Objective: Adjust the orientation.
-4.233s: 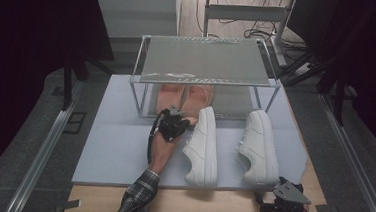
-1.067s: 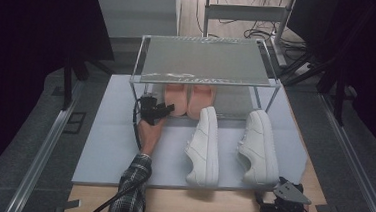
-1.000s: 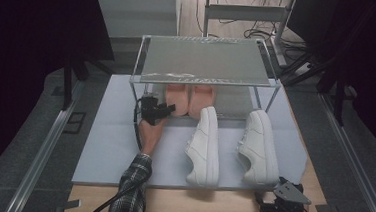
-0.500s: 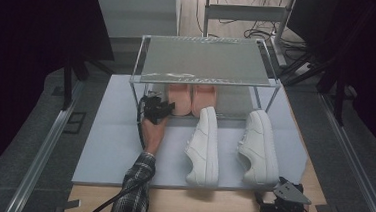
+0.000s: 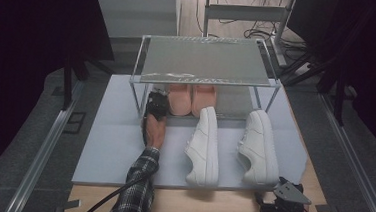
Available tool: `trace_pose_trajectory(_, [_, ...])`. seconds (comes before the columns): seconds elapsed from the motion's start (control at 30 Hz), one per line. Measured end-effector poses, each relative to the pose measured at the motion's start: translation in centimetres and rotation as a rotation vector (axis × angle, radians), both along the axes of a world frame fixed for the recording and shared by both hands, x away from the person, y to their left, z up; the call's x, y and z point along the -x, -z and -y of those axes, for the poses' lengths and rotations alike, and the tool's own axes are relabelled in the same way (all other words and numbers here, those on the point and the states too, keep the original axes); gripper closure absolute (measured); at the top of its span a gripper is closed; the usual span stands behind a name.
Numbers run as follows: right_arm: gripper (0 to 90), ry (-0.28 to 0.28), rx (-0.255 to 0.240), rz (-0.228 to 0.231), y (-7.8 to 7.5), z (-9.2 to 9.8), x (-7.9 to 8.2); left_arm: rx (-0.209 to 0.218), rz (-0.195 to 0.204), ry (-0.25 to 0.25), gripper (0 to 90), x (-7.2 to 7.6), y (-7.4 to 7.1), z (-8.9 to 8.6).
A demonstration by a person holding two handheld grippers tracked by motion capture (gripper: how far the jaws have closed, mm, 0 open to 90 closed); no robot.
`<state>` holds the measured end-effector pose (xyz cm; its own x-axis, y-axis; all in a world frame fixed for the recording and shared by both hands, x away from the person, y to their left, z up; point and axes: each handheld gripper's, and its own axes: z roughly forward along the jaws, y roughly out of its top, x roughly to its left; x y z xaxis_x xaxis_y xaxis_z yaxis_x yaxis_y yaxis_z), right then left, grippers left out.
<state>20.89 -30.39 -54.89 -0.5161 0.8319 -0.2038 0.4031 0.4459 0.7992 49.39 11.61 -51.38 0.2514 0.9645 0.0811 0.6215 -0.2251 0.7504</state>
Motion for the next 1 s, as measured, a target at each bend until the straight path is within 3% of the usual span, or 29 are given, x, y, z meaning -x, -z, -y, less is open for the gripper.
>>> trace_pose_trajectory(0.07, [0.0,0.0,0.0,0.002,0.0,0.0,0.0,-0.011,0.004,0.0,89.6,-0.3,0.0,0.3])
trace_pose_trajectory(0.37, [0.0,0.0,0.0,0.002,0.0,0.0,0.0,0.015,-0.001,0.024,89.5,-0.7,-0.1,0.4])
trace_pose_trajectory(0.47, [0.0,0.0,0.0,0.002,0.0,0.0,0.0,0.062,0.012,0.033,87.9,0.0,-0.5,0.3])
trace_pose_trajectory(0.5, [0.1,0.0,0.0,0.002,0.0,0.0,0.0,0.039,0.03,0.04,87.1,0.3,-0.8,0.1])
trace_pose_trajectory(0.57, [0.1,0.001,0.0,0.001,0.0,0.0,0.0,0.064,0.031,0.059,86.2,0.9,-1.0,0.0])
trace_pose_trajectory(0.77, [0.1,0.003,0.0,0.0,0.0,0.0,0.0,0.077,0.032,0.113,83.4,3.1,-1.3,-0.6])
trace_pose_trajectory(1.0, [0.1,0.006,0.003,0.0,0.0,0.0,0.0,0.1,0.032,0.141,79.8,5.4,-1.3,-1.4])
